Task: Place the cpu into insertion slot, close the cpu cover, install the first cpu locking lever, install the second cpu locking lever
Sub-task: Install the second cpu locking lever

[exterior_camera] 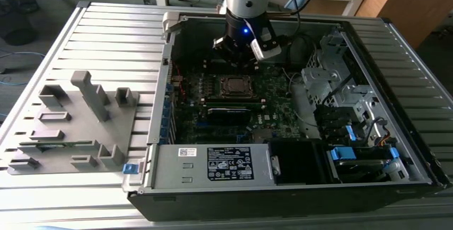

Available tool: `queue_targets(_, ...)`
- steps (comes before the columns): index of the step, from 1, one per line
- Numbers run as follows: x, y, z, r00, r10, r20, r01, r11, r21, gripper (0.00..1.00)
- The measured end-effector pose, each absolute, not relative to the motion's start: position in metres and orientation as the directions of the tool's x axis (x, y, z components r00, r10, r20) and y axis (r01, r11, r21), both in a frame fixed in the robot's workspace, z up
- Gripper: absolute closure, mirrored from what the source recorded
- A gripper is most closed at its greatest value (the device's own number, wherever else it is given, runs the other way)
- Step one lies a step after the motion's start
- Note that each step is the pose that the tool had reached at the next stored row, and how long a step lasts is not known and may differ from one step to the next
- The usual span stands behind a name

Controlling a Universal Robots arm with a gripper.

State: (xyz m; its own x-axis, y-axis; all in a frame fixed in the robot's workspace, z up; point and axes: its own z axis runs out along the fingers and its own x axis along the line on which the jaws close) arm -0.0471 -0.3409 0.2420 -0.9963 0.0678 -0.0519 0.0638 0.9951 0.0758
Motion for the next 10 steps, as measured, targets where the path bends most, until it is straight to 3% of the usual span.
queue_targets(10,-0.0471,-0.3408,0.2424,-0.996,0.068,-0.052,0.064,0.995,0.081,0.89)
